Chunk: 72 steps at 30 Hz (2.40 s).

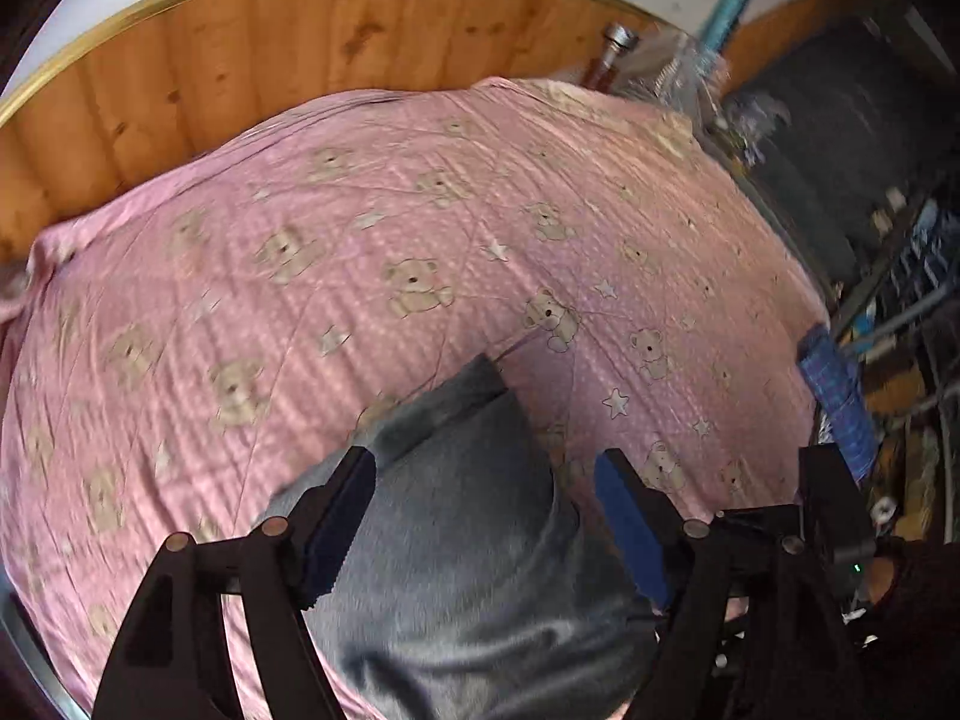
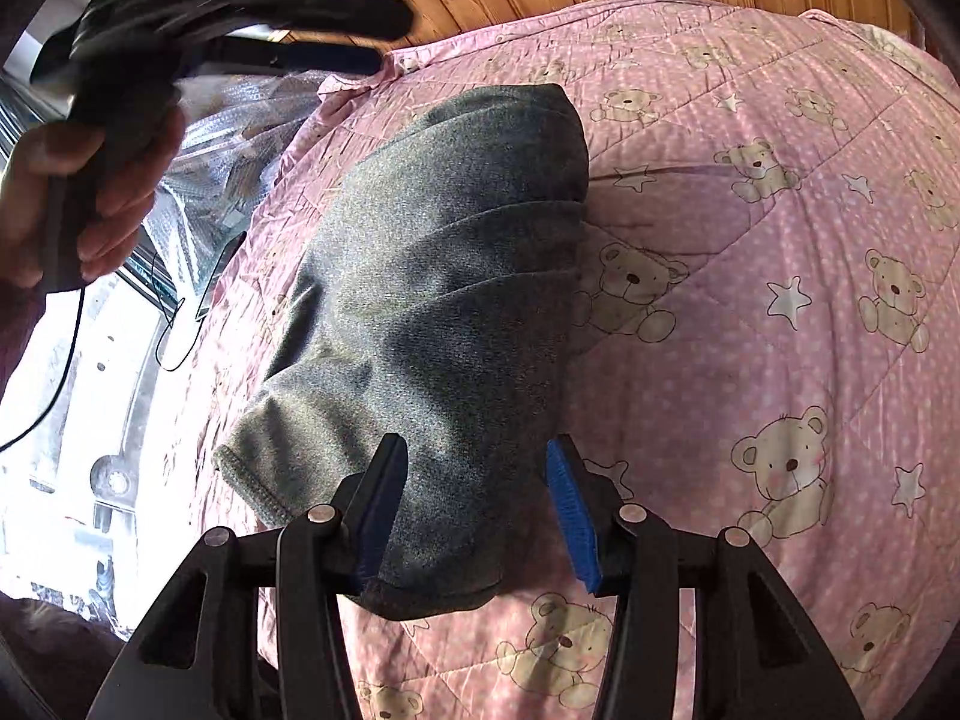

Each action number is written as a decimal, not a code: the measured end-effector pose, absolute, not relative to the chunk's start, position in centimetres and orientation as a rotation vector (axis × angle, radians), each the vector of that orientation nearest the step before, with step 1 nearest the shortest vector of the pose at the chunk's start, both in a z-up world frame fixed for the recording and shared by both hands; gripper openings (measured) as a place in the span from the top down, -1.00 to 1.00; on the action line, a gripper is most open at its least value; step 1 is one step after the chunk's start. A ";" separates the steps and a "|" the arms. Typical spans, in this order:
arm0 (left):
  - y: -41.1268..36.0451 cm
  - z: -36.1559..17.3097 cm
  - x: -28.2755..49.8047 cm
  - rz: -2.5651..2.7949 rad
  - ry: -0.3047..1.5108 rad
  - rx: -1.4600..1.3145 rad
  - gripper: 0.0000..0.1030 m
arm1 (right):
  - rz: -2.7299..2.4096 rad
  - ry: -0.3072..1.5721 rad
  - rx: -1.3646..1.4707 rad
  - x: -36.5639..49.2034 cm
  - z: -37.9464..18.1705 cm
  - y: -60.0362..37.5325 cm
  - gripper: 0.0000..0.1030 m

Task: Fold clothes

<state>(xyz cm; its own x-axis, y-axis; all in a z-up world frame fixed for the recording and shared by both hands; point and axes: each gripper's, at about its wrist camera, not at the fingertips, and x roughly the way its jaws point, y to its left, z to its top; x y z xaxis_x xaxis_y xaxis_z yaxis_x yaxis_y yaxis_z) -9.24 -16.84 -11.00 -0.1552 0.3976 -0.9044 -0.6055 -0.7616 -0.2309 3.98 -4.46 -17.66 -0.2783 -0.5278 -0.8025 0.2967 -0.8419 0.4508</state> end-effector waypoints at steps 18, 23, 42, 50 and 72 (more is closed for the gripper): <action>-14.7 -16.2 -12.7 1.952 0.170 -1.662 0.81 | -1.851 -0.364 1.569 8.2 -19.5 -4.0 0.53; -14.3 -14.7 -11.9 1.931 0.147 -1.614 0.81 | -2.158 -0.490 1.368 3.2 -13.5 1.7 0.10; -27.2 -9.6 -8.0 2.126 -0.378 -1.400 0.16 | -2.136 -0.209 1.377 4.9 -13.0 -5.6 0.36; -30.4 -19.2 3.6 1.986 -0.375 -1.620 0.12 | -2.115 0.076 1.436 4.2 -19.1 -12.9 0.47; -35.1 -22.1 0.8 2.092 -0.625 -1.509 0.12 | -2.200 0.059 1.556 -0.5 -16.3 -10.5 0.30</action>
<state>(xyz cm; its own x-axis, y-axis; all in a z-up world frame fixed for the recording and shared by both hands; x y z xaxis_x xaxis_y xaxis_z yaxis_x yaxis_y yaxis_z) 0.85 -35.06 -22.11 -0.2750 0.6212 -0.7339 -0.1170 -0.7792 -0.6157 -0.48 -10.45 -16.33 -0.2679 -0.3281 -0.9059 0.3762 -0.9012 0.2152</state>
